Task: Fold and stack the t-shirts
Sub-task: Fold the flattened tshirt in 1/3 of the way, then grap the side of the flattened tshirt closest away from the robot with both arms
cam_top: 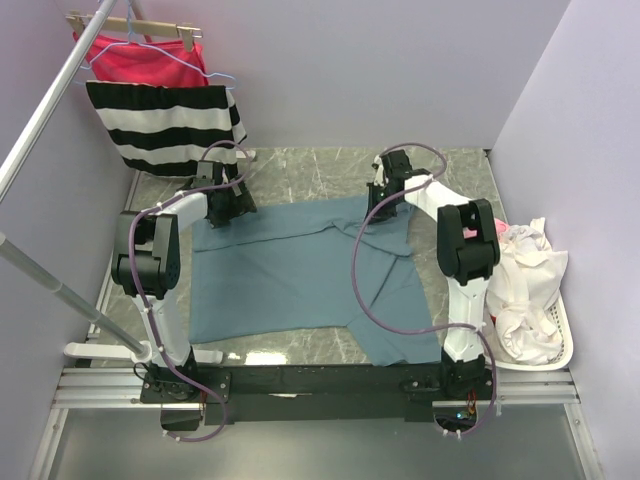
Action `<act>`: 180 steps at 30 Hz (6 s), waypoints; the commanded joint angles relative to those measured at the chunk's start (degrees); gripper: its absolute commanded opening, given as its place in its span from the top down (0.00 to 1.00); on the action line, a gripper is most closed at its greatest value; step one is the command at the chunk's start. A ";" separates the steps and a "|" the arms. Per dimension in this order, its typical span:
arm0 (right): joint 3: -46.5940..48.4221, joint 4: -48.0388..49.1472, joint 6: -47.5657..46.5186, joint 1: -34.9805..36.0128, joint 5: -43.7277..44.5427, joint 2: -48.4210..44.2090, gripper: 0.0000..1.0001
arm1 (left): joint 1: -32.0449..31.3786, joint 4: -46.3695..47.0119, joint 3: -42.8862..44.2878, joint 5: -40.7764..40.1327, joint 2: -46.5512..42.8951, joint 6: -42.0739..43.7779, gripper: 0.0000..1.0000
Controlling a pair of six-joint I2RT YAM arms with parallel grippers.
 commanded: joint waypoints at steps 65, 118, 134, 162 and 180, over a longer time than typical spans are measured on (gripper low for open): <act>17.04 9.38 10.53 -8.29 -3.43 6.33 0.43 | 4.01 -4.25 22.49 3.27 15.98 4.53 0.01; -59.14 -17.66 33.28 11.40 9.87 -68.32 0.36 | 0.31 -22.58 -32.99 -26.34 -38.69 -18.67 0.01; -66.98 -17.14 37.33 13.42 4.42 -73.69 0.36 | 10.14 -20.40 -36.32 -22.40 -38.80 -20.26 0.01; -60.05 -16.24 39.35 18.25 17.33 -69.20 1.00 | 11.65 -13.97 -41.34 -11.15 -40.63 -18.06 0.99; -58.10 -38.93 48.85 20.98 11.99 -98.47 1.00 | 3.30 -16.52 -40.64 -6.66 -47.57 -20.34 0.99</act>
